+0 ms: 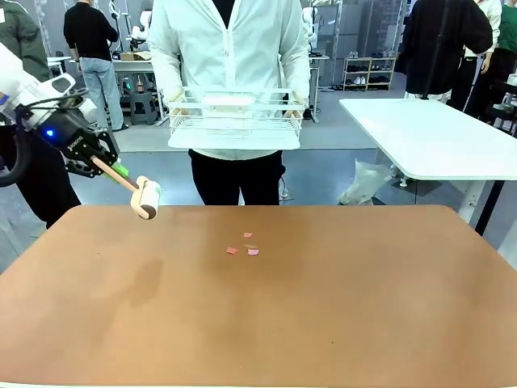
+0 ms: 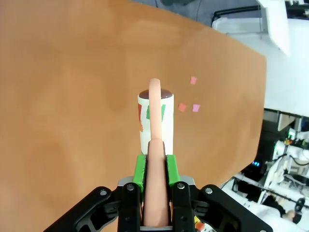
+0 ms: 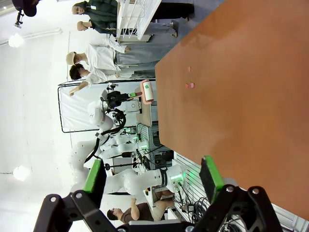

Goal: Clean the table.
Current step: Clean the table with the Lint Roller when the human lifts the Dish drying rack.

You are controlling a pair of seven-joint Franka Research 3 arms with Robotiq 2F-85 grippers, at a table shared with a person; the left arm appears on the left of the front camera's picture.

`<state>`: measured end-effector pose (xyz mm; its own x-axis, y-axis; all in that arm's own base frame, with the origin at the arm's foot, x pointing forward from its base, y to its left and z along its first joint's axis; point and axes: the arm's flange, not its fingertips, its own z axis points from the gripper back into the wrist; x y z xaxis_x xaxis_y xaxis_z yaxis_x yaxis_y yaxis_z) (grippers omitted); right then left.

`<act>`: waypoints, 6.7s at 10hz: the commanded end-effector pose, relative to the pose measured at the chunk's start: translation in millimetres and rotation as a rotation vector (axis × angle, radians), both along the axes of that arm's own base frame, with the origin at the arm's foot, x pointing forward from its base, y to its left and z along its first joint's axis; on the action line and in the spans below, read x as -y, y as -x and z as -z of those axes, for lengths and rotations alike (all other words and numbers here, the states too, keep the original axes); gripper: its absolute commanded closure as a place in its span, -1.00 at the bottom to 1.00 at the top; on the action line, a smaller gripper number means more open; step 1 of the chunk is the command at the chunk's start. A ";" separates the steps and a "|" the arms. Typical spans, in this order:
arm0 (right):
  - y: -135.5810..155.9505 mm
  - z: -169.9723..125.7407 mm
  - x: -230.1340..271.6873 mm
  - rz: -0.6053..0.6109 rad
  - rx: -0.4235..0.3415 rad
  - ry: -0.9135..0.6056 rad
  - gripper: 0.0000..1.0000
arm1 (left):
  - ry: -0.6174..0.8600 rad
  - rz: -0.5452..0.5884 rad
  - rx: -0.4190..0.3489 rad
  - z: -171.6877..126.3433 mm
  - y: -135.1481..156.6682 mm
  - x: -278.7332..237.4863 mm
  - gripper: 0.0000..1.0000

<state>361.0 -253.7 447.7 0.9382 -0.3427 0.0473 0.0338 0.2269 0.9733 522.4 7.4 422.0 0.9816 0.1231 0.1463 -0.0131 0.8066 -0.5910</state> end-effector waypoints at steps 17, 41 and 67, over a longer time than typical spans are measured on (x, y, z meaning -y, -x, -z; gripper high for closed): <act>2.2 -1.9 0.8 -0.001 0.003 0.000 -1.00 | 0.038 0.124 -0.113 68.1 -43.7 35.8 0.58; 2.2 -1.9 0.8 -0.001 0.003 0.000 -1.00 | 0.035 0.106 -0.044 171.2 2.4 115.2 0.58; 2.2 -1.9 0.8 -0.001 0.003 0.000 -1.00 | 0.033 0.302 -0.119 197.0 -19.5 259.8 0.58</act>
<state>361.0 -253.8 447.8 0.9382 -0.3428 0.0475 0.0337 0.2271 0.9733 572.1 -238.2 279.3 0.9894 -0.0669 0.1286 0.1383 0.7013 -0.6993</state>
